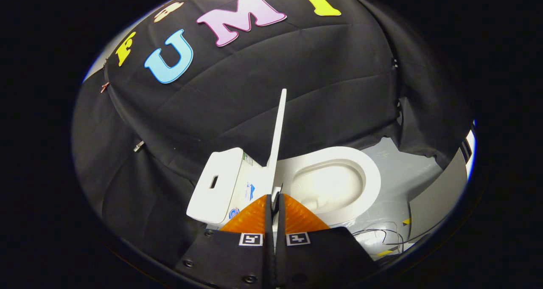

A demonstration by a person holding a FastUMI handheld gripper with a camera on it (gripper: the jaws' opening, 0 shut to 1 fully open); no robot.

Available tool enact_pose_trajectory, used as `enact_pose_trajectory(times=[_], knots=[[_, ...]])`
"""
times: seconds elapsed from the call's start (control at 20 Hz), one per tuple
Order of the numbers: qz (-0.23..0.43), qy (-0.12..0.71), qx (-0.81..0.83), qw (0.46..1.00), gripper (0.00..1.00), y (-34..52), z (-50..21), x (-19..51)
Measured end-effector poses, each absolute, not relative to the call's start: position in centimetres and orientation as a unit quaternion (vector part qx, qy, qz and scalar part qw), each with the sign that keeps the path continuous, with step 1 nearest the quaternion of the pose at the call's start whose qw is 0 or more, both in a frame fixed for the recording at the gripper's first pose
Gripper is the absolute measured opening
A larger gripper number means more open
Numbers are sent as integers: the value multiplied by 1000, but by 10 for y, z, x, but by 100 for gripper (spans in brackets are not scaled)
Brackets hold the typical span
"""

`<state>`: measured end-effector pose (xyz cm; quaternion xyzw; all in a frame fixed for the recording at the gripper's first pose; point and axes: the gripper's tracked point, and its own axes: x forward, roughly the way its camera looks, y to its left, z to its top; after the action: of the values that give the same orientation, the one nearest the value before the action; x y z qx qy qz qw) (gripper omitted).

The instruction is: Open the toilet lid.

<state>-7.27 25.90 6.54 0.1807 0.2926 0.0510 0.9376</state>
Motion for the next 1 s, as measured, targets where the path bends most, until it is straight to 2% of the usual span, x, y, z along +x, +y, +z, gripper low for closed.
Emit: enact_pose_trajectory(times=[1.0], knots=[[67,279,93,954,6,376,98,-72]])
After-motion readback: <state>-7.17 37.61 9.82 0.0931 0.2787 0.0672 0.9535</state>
